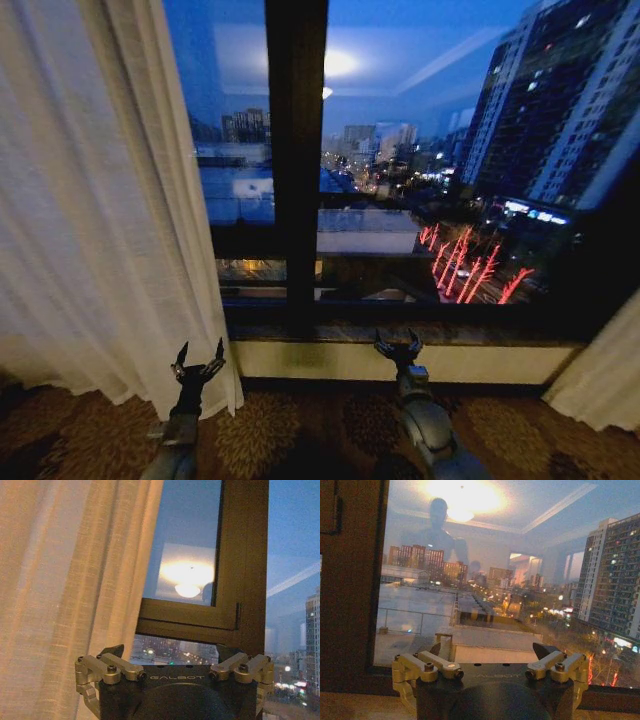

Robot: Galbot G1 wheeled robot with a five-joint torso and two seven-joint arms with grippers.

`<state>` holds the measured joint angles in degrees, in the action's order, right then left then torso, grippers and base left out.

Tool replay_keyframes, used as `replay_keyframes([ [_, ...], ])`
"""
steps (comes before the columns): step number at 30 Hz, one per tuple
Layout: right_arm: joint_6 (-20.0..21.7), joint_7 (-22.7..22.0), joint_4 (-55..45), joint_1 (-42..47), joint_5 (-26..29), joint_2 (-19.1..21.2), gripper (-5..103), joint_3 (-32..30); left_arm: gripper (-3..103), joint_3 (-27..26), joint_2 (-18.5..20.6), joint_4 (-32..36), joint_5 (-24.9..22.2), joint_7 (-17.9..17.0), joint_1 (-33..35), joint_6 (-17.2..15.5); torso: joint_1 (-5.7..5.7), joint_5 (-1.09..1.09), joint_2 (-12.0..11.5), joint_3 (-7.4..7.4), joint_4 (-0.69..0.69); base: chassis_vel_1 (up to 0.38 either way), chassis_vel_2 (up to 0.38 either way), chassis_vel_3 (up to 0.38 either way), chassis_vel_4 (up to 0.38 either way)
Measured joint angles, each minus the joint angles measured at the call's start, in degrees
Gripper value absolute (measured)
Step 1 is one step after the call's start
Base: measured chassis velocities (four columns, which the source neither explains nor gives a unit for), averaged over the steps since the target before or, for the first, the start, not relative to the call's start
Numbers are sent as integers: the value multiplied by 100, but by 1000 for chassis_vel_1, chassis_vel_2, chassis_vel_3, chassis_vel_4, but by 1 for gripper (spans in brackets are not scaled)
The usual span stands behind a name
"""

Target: Open the curtains by pulling them apart, changing their state from closed to fully open.

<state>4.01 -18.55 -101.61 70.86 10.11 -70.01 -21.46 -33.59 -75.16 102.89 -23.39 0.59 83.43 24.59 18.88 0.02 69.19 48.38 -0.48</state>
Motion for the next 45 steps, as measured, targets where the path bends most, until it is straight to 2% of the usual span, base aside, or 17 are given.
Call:
replay_keyframes([
  [7, 0, 0, 0, 0, 0, -2, 100, 1, 100, -2, 1, 0, 0, 0, 0, 0, 0, -5, 0, 0, 2, -10, -4, 9, 6],
  [19, 0, 0, 1, 0, 0, -2, 100, 2, 100, -4, 1, 0, 0, 0, 0, 0, 0, 0, 0, 0, 1, 92, 86, -91, -98],
  [23, 0, 1, 1, 0, 0, -4, 100, 5, 100, -9, 3, 0, 0, 0, 0, 0, 0, -7, 0, -1, 4, 137, 133, -135, -109],
  [32, 0, 1, 1, 0, 0, -2, 100, 3, 100, -5, 1, 0, 0, 0, 0, 0, 0, 1, 0, 0, 1, 32, 21, -34, -16],
  [45, 0, 1, 1, 0, 0, -2, 100, 3, 100, -4, 1, 0, 0, 0, 0, -1, 0, -2, -1, 0, 2, 14, 17, -11, -12],
])
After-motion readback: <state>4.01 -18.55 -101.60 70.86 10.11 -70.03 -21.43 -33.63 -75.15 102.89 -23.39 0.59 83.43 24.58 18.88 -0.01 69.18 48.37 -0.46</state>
